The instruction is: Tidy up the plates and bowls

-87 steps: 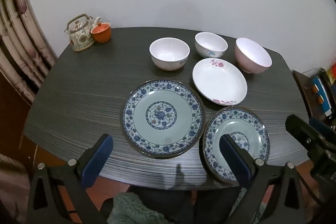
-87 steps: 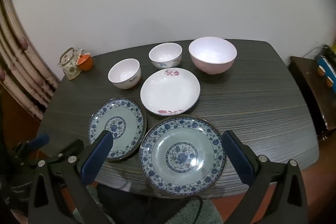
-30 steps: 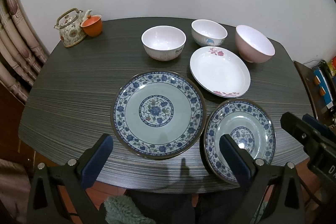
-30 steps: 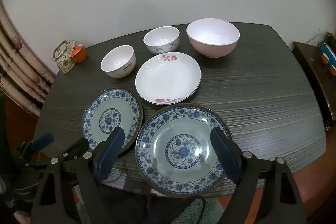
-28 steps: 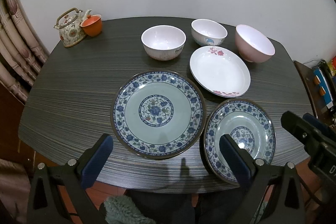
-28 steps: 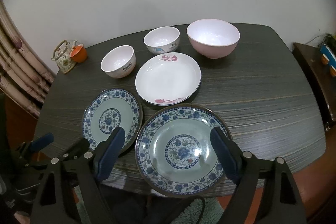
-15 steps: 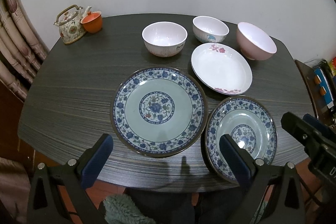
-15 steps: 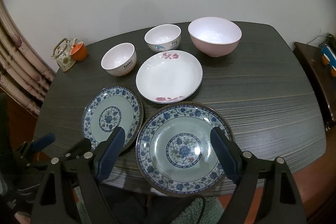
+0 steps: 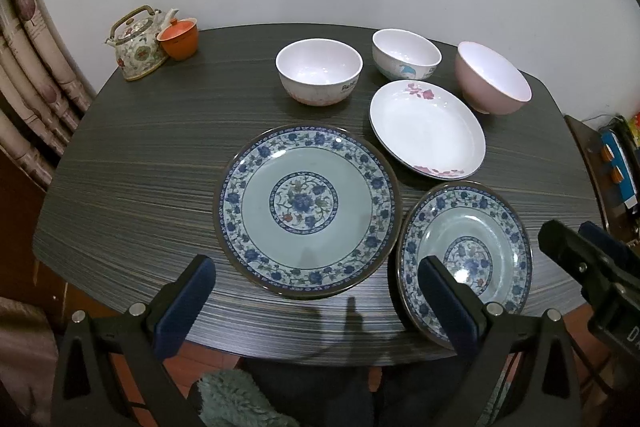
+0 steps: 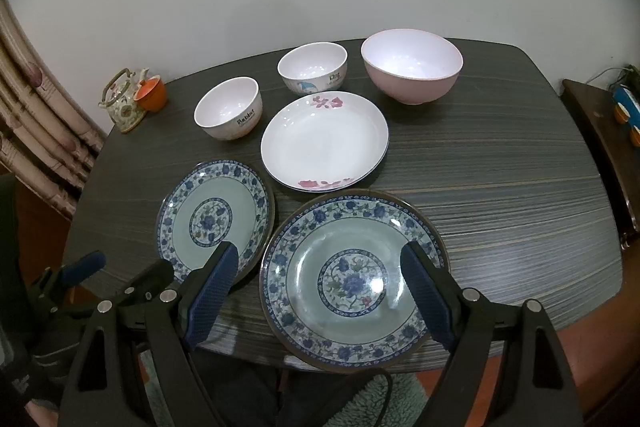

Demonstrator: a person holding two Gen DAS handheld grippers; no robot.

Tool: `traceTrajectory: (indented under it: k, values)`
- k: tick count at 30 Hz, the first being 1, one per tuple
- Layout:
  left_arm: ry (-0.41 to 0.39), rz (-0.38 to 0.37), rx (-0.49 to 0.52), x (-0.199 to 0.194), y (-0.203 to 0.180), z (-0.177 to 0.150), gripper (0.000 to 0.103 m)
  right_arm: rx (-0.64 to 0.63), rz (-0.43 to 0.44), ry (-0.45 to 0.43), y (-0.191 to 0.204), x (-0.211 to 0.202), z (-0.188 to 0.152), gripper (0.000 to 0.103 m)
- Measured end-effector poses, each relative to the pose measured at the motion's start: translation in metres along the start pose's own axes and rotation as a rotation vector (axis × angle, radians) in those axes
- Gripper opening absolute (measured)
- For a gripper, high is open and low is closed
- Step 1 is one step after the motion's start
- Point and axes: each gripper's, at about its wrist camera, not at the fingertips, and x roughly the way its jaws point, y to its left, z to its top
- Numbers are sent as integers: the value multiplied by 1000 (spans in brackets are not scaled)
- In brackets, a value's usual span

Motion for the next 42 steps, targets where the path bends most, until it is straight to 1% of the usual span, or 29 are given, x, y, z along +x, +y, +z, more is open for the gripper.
traceTrajectory:
  k: [7,10,13,16,18,20,22,24,27,28,29,30,31,32,33,34,35,36,37,39,40,42]
  values:
    - [1,13,-6,5,7,-1,103,-8,-8,2,1,4,-4,81]
    - [-2,-17,-20,6,13,0,103,-15,-7,-11,1,5,-5,81]
    - [1,-50,-42,8,23,4,103,-12,66,-41,-1,2,-5,81]
    - [3,-91,-77,9,37,8,103,-15,145,-39,-2,5,-1,80]
    - [14,-132,-120,12,50,12,103,-26,181,-25,-1,8,1,80]
    - [18,-176,-164,14,64,15,103,-64,210,-24,5,9,2,80]
    - [20,-215,-196,17,76,18,103,-106,231,-2,13,14,4,80]
    - [30,-248,-236,22,90,21,103,-120,274,23,17,20,5,79]
    - [45,-284,-288,30,107,26,102,-115,304,78,20,36,10,76]
    - [50,-292,-306,33,112,27,98,-110,319,90,20,42,13,75]
    - [56,-299,-321,37,118,28,94,-102,323,113,20,49,16,73]
    - [66,-302,-334,41,122,29,92,-89,337,139,19,59,20,69]
    - [78,-303,-348,45,127,30,88,-75,363,154,18,66,23,67]
    - [89,-306,-362,49,132,30,84,-53,383,179,16,75,26,60]
    - [94,-311,-371,53,136,31,83,-31,390,204,14,83,29,56]
    - [102,-312,-379,57,140,30,79,-14,405,230,14,92,32,55]
    - [115,-318,-394,63,144,31,72,-8,423,243,14,99,35,51]
    - [124,-329,-402,66,147,30,68,-1,430,251,13,104,37,50]
    - [137,-347,-415,71,150,30,61,10,430,268,13,111,39,49]
    - [165,-372,-450,81,157,29,45,19,444,291,14,122,43,42]
    - [178,-384,-464,84,159,27,38,26,441,306,16,129,44,41]
    - [191,-405,-478,91,163,27,38,26,445,318,18,138,46,37]
